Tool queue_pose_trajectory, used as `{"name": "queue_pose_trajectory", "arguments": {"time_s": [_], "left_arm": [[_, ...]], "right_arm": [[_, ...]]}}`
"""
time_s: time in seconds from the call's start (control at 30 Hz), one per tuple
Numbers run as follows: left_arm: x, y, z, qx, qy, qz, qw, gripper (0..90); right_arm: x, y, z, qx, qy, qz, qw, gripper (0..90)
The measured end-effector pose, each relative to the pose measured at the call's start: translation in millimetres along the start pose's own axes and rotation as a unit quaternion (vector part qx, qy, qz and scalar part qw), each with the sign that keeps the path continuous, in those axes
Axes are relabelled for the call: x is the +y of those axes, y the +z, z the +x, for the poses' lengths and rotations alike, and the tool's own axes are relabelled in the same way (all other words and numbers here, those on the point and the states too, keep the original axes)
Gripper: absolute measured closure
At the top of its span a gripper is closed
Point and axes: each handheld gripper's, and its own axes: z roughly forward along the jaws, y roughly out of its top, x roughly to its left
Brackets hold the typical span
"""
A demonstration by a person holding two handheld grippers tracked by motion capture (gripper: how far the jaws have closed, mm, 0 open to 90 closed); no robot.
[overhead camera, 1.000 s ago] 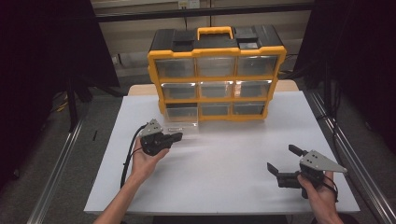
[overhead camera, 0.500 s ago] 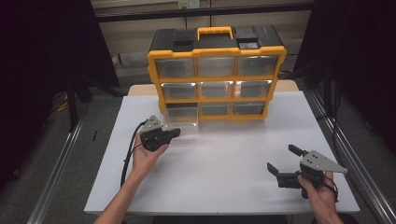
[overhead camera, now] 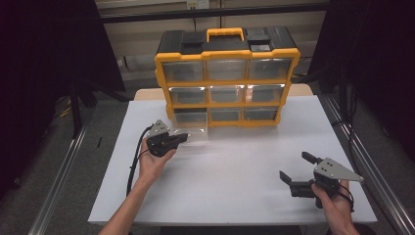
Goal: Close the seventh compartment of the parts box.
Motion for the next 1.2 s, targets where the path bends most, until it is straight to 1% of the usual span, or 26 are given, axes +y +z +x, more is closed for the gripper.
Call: {"name": "queue_pose_trajectory", "arguments": {"time_s": [0.03, 0.07, 0.1, 0.17, 0.2, 0.27, 0.3, 0.43, 0.47, 0.53, 0.6, 0.63, 0.67, 0.73, 0.83, 0.9, 0.93, 0.97, 1.03, 1.07, 1.2], "left_arm": [[0.8, 0.4, 1.0, -0.003, 0.003, 0.002, 1.0, 90.0], [1.3, 0.5, 1.4, -0.007, 0.001, 0.0, 1.0, 90.0], [3.0, 0.1, 1.9, -0.001, 0.007, 0.002, 1.0, 90.0], [4.6, 0.7, 1.1, -0.001, 0.005, 0.001, 1.0, 90.0], [5.2, 1.5, 2.2, -0.004, 0.013, 0.0, 0.9999, 90.0], [5.0, 2.2, 0.5, -0.002, 0.009, 0.0, 1.0, 90.0], [5.2, 2.7, -0.6, 0.001, 0.012, 0.001, 0.9999, 90.0], [5.4, 2.9, -1.0, -0.002, 0.011, 0.0, 0.9999, 90.0], [5.6, 2.5, -1.3, 0.002, 0.011, 0.002, 0.9999, 90.0], [6.0, 2.6, -1.1, 0.003, 0.011, 0.002, 0.9999, 90.0], [6.3, 3.2, -0.3, -0.004, 0.011, -0.001, 0.9999, 90.0], [6.5, 3.4, 0.0, -0.002, 0.012, -0.001, 0.9999, 90.0], [7.0, 3.3, -0.4, 0.004, 0.013, 0.005, 0.9999, 90.0], [6.5, 4.0, 0.4, 0.001, 0.015, 0.004, 0.9999, 90.0], [7.1, 4.7, 0.7, 0.006, 0.011, 0.006, 0.9999, 90.0], [7.6, 5.6, 2.1, 0.003, 0.011, 0.004, 0.9999, 90.0], [7.9, 5.7, 2.0, 0.008, 0.01, 0.006, 0.9999, 90.0], [7.8, 6.7, 2.5, 0.005, 0.01, 0.001, 0.9999, 90.0], [8.3, 7.2, 3.1, 0.005, 0.01, 0.002, 0.9999, 90.0], [8.6, 7.4, 2.8, 0.009, 0.008, 0.004, 0.9999, 90.0], [8.9, 8.1, 3.4, 0.008, 0.011, 0.002, 0.9999, 90.0]], "right_arm": [[-0.1, -0.1, -0.1, -0.001, 0.001, 0.0, 1.0, 0.3], [-0.1, 0.1, -0.4, -0.002, 0.0, 0.0, 1.0, 0.3], [-0.2, -0.2, -0.5, -0.003, 0.002, 0.001, 1.0, 0.3], [-0.2, -0.2, -0.5, -0.003, 0.002, 0.001, 1.0, 0.3], [-0.2, -0.2, -0.4, -0.002, 0.001, 0.002, 1.0, 0.3], [-0.1, 0.1, -0.4, -0.002, 0.002, 0.002, 1.0, 0.3], [-0.1, 0.0, -0.3, -0.002, 0.002, 0.002, 1.0, 0.3], [-0.2, 0.1, -0.2, -0.001, 0.001, 0.0, 1.0, 0.3], [-0.2, 0.1, -0.2, -0.001, 0.001, 0.0, 1.0, 0.3], [-0.2, 0.0, -0.3, -0.001, 0.0, 0.0, 1.0, 0.3], [-0.2, -0.2, -0.5, -0.002, 0.001, 0.002, 1.0, 0.3], [-0.1, -0.2, -0.5, -0.002, 0.001, 0.002, 1.0, 0.3], [-0.1, -0.2, -0.5, -0.002, 0.001, 0.002, 1.0, 0.3], [-0.2, 0.1, -0.5, -0.001, 0.001, 0.002, 1.0, 0.3], [0.0, 0.6, -0.5, 0.0, 0.0, 0.002, 1.0, 0.3], [0.0, 0.7, -0.3, 0.0, 0.0, 0.002, 1.0, 0.3], [0.0, 0.6, -0.3, 0.0, 0.0, 0.002, 1.0, 0.3], [-0.1, 0.5, -0.4, 0.0, -0.001, 0.002, 1.0, 0.3], [-0.1, 0.5, -0.4, 0.0, 0.0, 0.002, 1.0, 0.3], [-0.2, 0.3, -0.8, -0.001, 0.001, 0.001, 1.0, 0.3], [-0.1, 0.3, -0.7, 0.0, 0.0, 0.002, 1.0, 0.3]]}}
